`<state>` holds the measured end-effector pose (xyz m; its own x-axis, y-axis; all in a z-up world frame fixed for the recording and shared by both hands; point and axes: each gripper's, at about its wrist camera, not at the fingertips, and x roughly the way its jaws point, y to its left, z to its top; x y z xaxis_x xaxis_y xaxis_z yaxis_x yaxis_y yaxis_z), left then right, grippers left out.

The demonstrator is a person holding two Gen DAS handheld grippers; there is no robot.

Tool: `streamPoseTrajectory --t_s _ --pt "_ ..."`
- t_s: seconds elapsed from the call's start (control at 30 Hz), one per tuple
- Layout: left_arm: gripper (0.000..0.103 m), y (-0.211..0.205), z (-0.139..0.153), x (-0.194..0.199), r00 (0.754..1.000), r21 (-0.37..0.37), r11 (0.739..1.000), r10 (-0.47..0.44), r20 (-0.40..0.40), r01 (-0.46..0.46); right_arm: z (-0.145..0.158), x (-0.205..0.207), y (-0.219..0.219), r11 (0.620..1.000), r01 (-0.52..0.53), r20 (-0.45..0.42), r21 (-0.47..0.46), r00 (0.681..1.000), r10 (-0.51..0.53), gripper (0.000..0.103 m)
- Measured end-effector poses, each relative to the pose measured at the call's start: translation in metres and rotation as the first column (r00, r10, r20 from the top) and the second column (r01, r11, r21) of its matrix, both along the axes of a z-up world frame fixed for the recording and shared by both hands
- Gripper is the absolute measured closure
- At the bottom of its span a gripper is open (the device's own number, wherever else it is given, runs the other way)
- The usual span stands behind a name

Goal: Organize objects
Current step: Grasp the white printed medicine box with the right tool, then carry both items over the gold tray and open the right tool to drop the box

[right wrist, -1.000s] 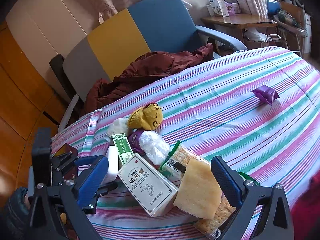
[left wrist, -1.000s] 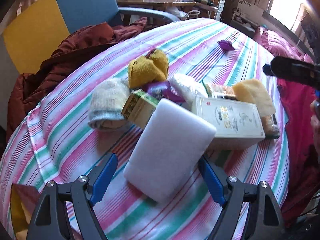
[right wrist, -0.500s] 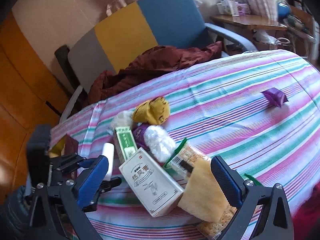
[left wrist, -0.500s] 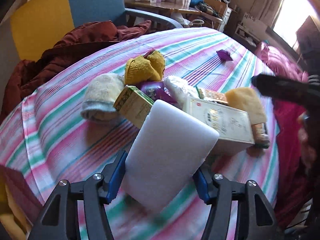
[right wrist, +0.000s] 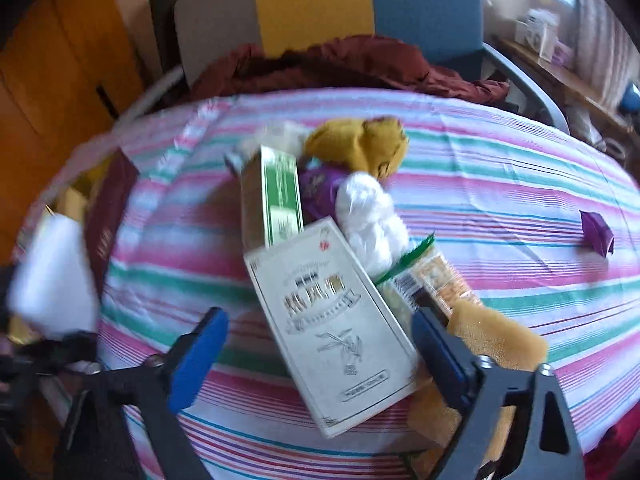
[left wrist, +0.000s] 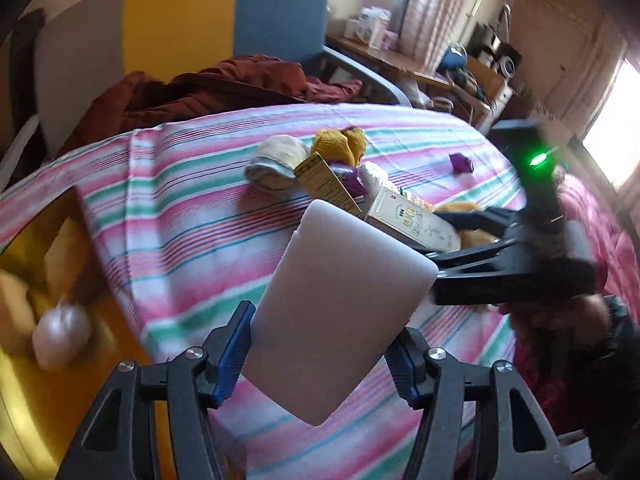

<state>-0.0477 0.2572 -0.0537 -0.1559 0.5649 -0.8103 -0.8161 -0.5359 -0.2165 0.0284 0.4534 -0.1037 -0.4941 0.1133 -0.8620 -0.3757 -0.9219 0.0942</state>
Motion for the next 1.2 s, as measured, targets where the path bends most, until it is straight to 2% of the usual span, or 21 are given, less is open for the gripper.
streamPoseTrajectory --t_s 0.03,0.1,0.27,0.37,0.53,0.7,0.8,0.97,1.1,1.2 --pt "0.041 -0.005 0.002 0.002 1.000 0.009 1.000 0.012 0.001 -0.012 -0.004 -0.001 -0.002 1.000 -0.009 0.017 0.013 1.000 0.009 0.040" --pt "0.041 -0.019 0.005 0.006 0.999 0.025 0.999 0.037 0.006 -0.037 -0.007 -0.002 -0.005 1.000 -0.015 0.034 0.024 0.999 0.014 0.051" --pt "0.041 -0.045 0.008 0.016 0.995 0.049 0.994 0.098 0.019 -0.099 -0.003 0.003 -0.012 0.998 -0.024 0.031 0.058 0.999 0.023 0.051" --pt "0.041 -0.066 0.011 0.017 0.989 0.071 0.987 0.142 0.031 -0.144 0.007 0.009 -0.017 0.998 -0.016 0.000 0.056 1.000 0.016 0.051" --pt "0.041 -0.104 0.021 0.011 0.974 0.109 0.967 0.227 0.023 -0.228 0.036 0.021 -0.033 0.998 -0.021 -0.099 0.053 0.995 0.026 0.052" --pt "0.041 -0.146 0.031 -0.005 0.943 0.143 0.933 0.331 0.023 -0.331 0.067 0.022 -0.061 0.997 -0.082 -0.201 -0.012 0.976 0.078 0.052" --pt "0.041 -0.171 0.040 -0.017 0.922 0.152 0.911 0.388 0.004 -0.384 0.082 0.011 -0.091 0.984 -0.171 -0.251 -0.053 0.956 0.153 0.052" --pt "0.041 -0.209 0.060 -0.038 0.881 0.176 0.871 0.472 -0.040 -0.459 0.095 -0.021 -0.159 0.925 -0.372 -0.306 -0.082 0.892 0.332 0.052" --pt "0.041 -0.238 0.079 -0.054 0.844 0.208 0.835 0.532 -0.071 -0.509 0.089 -0.051 -0.211 0.873 -0.483 -0.289 -0.068 0.847 0.446 0.052" --pt "0.041 -0.250 0.088 -0.065 0.828 0.222 0.820 0.555 -0.083 -0.528 0.078 -0.075 -0.252 0.832 -0.552 -0.251 -0.051 0.813 0.524 0.052"
